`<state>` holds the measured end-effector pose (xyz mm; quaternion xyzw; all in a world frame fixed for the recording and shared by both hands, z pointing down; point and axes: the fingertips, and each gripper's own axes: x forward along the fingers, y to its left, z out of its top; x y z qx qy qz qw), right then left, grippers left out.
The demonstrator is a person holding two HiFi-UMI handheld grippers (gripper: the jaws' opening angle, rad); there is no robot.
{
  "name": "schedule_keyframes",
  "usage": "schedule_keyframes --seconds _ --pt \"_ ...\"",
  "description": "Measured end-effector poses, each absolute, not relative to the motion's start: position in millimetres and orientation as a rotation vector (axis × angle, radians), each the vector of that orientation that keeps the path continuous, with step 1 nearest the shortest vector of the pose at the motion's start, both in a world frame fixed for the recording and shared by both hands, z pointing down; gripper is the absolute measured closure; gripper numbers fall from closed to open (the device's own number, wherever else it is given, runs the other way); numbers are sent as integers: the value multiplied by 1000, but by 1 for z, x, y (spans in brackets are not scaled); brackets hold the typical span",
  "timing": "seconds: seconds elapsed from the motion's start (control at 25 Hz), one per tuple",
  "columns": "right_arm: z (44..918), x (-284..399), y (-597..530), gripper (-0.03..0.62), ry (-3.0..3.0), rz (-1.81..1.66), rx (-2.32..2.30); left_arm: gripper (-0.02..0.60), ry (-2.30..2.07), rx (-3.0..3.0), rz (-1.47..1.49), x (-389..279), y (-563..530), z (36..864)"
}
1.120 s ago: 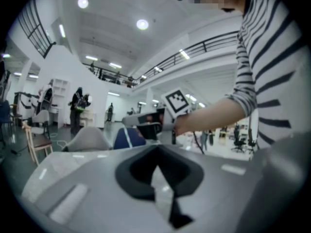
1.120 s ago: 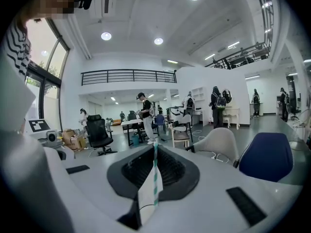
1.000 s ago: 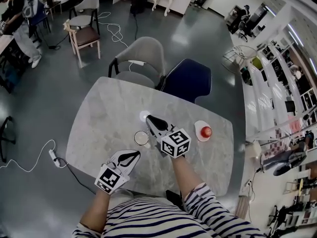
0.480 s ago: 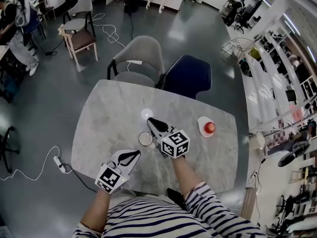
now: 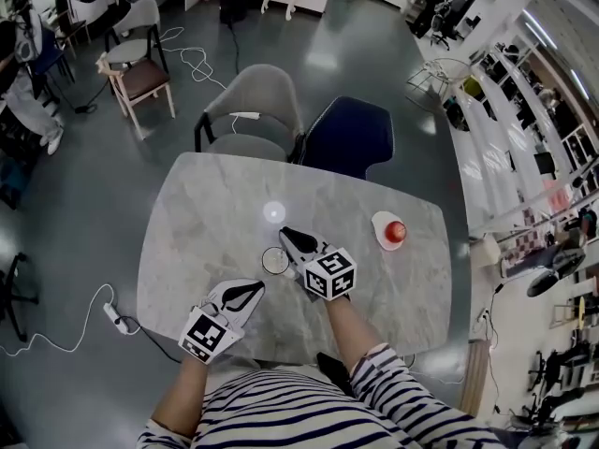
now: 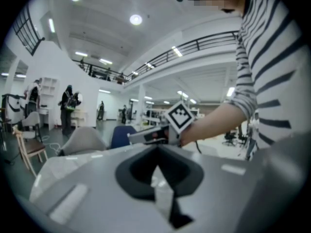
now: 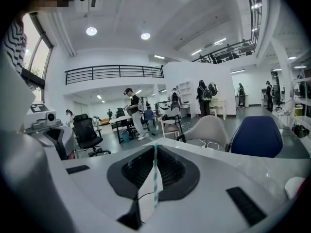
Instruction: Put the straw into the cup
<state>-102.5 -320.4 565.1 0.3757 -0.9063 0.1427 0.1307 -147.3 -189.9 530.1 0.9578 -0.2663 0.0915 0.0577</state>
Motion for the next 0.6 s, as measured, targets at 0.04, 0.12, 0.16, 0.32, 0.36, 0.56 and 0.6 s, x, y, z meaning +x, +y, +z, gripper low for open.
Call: schedule_keyframes --seconds 0.04,0.12,0.16,0.32,0.36,0.56,0.6 --pt "568 -103 -320 568 -2625 418 1093 574 -803 2905 277 -148 -191 531" --pt "575 -102 -320 568 -2610 422 1094 574 -793 2908 278 -148 -192 532" --pt "578 -102 -319 568 -2602 424 1094 574 -787 2910 279 -147 -192 532" --pt "587 -99 -318 568 -2571 436 1090 574 -770 2919 283 -146 -192 531" --pt "588 -98 -318 568 -2563 439 1087 574 -768 2921 283 -146 -192 530" --pt "600 -94 -313 568 -2523 446 1065 574 -764 2926 284 -143 -192 527" --pt "603 -94 -313 568 -2518 447 1064 574 -765 2925 284 -144 -192 528"
